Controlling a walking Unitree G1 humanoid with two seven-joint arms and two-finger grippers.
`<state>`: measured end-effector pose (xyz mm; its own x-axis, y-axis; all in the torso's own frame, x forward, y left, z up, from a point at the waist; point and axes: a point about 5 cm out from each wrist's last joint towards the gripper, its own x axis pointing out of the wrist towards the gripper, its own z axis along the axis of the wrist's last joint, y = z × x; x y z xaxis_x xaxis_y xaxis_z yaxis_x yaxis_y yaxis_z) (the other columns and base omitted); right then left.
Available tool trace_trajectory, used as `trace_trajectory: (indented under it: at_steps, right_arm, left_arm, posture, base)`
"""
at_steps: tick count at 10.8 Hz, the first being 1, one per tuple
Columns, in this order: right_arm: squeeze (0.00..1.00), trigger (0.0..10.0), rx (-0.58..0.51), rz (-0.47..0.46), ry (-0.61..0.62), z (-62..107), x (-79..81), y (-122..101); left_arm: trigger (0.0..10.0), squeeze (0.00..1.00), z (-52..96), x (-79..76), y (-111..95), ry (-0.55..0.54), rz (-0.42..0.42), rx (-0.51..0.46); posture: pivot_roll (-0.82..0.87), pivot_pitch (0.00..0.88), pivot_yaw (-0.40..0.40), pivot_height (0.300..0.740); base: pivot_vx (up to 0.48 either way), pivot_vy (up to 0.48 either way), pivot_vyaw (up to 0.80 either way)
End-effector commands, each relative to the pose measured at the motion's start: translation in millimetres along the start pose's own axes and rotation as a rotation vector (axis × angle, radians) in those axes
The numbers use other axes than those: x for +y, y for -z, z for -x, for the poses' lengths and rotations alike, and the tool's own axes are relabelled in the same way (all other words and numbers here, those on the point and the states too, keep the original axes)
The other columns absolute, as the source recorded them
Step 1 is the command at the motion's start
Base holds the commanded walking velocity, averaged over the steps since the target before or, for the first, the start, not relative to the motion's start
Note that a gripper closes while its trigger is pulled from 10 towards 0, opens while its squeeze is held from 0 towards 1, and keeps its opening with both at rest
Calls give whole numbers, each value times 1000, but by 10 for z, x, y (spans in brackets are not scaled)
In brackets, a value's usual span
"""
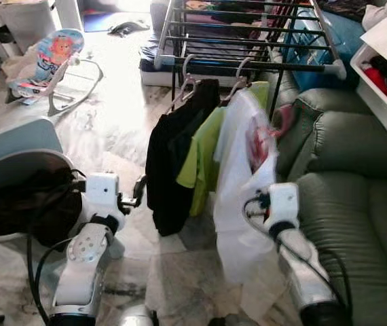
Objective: Hang hanger
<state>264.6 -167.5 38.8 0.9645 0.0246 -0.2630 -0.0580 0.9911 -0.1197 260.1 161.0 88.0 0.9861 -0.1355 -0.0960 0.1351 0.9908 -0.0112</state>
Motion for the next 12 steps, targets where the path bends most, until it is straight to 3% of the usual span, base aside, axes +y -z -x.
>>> trace_trajectory:
  at_steps: [1, 3, 4, 5, 12]
  right_arm:
    - [0, 10000, -71, 49, 53, -1, -91, -170]
    - [0, 10000, 0, 143, 124, 115, -255, -13]
    - [0, 10000, 24, 144, 162, 136, -325, 27]
    - [0, 10000, 51, 128, 207, 116, -371, 43]
    - [0, 10000, 29, 89, 327, 4, -444, -89]
  left_arm:
    - [10000, 0, 2, 30, -44, -10, -4, -6]
    - [10000, 0, 61, 45, -27, -6, -74, -8]
    - [10000, 0, 49, 1, -44, 31, -24, -7]
    - [10000, 0, 16, -49, -94, 64, -62, -32]
    - [10000, 0, 33, -201, -112, 181, -16, -38]
  posture:
    - [-25, 28, -34, 740]
    - [-38, 33, -29, 740]
    - [-38, 33, -29, 740]
    - [-49, 32, -26, 740]
    - [-48, 40, -21, 740]
  base:
    - [0, 0, 0]
    - [0, 0, 0]
    - [0, 0, 0]
    - [0, 0, 0]
    - [310, 0, 0]
